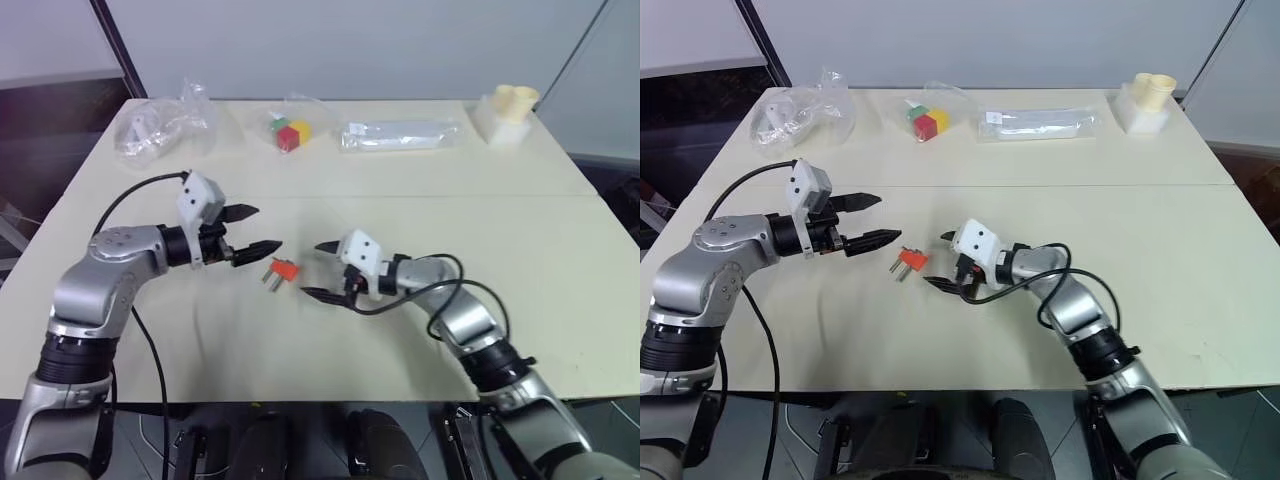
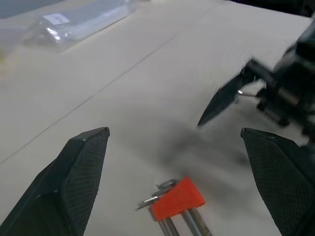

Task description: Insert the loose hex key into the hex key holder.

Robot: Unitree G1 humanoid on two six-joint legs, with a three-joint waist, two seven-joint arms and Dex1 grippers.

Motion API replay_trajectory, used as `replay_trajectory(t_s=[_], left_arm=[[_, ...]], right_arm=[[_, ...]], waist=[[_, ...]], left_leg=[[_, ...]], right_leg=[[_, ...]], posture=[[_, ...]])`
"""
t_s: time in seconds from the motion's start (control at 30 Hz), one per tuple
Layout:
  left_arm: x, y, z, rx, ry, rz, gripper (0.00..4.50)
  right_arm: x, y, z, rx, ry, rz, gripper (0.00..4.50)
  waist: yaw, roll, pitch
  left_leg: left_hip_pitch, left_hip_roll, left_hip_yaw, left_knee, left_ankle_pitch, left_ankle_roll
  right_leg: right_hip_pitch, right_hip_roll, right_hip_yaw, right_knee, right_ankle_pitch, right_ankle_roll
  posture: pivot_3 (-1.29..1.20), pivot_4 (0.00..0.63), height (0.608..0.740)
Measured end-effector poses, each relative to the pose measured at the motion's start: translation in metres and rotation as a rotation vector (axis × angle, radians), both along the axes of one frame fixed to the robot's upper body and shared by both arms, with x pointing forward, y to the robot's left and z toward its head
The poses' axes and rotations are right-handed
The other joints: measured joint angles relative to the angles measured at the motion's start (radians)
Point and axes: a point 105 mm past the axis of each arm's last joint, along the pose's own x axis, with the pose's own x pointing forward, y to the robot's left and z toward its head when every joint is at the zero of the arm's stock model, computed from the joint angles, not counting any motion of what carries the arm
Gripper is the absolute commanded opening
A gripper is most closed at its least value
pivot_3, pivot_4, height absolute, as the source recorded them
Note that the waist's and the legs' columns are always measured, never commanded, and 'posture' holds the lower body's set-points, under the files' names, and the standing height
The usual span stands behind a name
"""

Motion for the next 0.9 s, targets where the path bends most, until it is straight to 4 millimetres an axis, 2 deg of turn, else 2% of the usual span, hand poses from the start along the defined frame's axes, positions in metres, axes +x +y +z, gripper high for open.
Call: replay_trajectory(t_s=[0.17, 0.43, 0.9], left_arm=[[0.003, 0.003, 0.0, -0.002, -0.005, 0.033, 4.5], [0.001, 0.005, -0.005, 0.0, 0.006, 0.045, 4.5], [-0.002, 0.006, -0.01, 0.013, 0.008, 0.061, 4.5]], right_arm=[[0.011, 0.012, -0.016, 0.018, 0.024, -0.042, 4.46], [0.019, 0.016, -0.031, 0.014, 0.044, -0.076, 4.46], [0.014, 0.028, -0.034, 0.039, 0.046, -0.058, 4.46]], waist=[[-0.007, 0.0, 0.0], [-0.02, 0.0, 0.0], [-0.022, 0.0, 0.0]], left_leg=[[0.0, 0.0, 0.0, 0.0, 0.0, 0.0], [0.0, 0.0, 0.0, -0.001, 0.0, 0.0], [0.001, 0.0, 0.0, -0.002, 0.0, -0.001]], right_leg=[[0.0, 0.0, 0.0, 0.0, 0.0, 0.0], [-0.001, 0.0, 0.001, 0.001, 0.0, 0.0], [-0.001, -0.001, 0.001, 0.001, 0.0, 0.0]], posture=[[0.0, 0.15, 0.74], [0.0, 0.15, 0.74], [0.0, 0.15, 0.74]])
